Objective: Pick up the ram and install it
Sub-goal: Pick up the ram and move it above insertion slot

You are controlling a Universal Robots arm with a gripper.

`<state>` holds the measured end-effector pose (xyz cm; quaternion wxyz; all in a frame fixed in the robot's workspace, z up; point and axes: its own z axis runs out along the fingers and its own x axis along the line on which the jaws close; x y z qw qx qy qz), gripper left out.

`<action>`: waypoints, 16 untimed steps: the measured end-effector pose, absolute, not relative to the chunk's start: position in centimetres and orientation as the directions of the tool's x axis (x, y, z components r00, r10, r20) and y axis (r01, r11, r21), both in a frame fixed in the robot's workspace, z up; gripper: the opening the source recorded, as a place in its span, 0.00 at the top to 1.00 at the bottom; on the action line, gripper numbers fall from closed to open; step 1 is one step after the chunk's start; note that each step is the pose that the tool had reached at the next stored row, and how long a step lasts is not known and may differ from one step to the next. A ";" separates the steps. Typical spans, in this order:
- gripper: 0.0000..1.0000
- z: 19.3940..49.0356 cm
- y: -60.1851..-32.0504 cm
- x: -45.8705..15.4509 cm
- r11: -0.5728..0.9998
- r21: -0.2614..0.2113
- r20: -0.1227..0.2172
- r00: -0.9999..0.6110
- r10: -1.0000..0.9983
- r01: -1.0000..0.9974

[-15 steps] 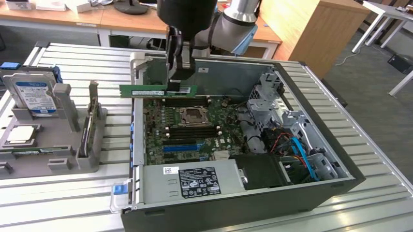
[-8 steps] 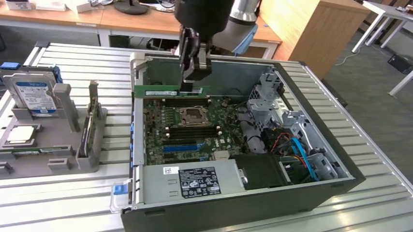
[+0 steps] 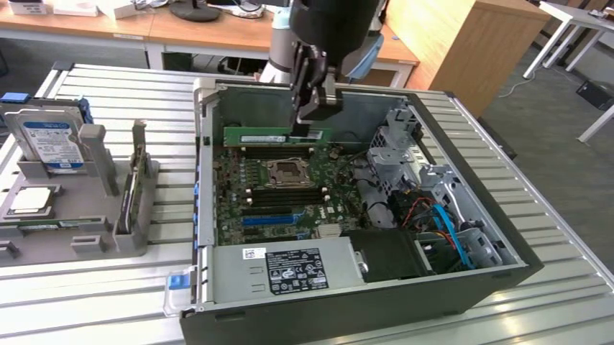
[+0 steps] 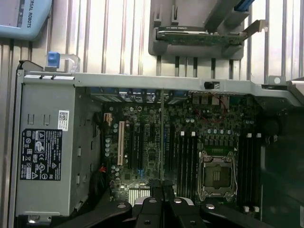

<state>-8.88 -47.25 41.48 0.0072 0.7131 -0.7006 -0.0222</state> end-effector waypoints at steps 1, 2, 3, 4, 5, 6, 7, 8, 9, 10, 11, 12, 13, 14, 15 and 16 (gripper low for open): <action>0.88 41.5 -47.2 -8.4 -0.018 0.041 -0.022 0.017 -1.000 -0.999; 0.88 41.5 -47.2 -8.0 -0.018 0.041 -0.022 0.017 -1.000 -0.999; 0.88 41.5 -47.2 -7.6 -0.018 0.041 -0.022 0.017 -1.000 -0.999; 0.88 41.5 -47.2 -7.3 -0.018 0.041 -0.022 0.017 -1.000 -0.999; 0.88 41.5 -47.2 -6.9 -0.018 0.041 -0.022 0.017 -1.000 -0.999; 0.88 41.5 -47.2 -6.5 -0.018 0.041 -0.022 0.017 -1.000 -0.999; 0.88 41.5 -47.2 -6.3 -0.018 0.041 -0.022 0.017 -1.000 -0.999; 0.88 41.5 -47.3 -6.2 -0.018 0.041 -0.022 0.017 -1.000 -0.999; 0.88 41.5 -47.3 -6.2 -0.018 0.041 -0.022 0.017 -1.000 -0.999; 0.88 41.5 -47.3 -6.2 -0.018 0.041 -0.022 0.017 -1.000 -0.999; 0.88 41.5 -47.2 -6.2 -0.018 0.041 -0.022 0.017 -1.000 -0.999; 0.88 41.5 -47.2 -6.2 -0.018 0.041 -0.022 0.017 -1.000 -0.999; 0.88 41.5 -47.2 -6.2 -0.018 0.041 -0.022 0.017 -1.000 -0.999; 0.88 41.5 -47.1 -6.2 -0.018 0.041 -0.022 0.017 -1.000 -0.999; 0.88 41.5 -46.9 -6.2 -0.018 0.041 -0.022 0.017 -1.000 -0.999; 0.88 41.4 -46.7 -6.2 -0.018 0.041 -0.022 0.017 -1.000 -0.999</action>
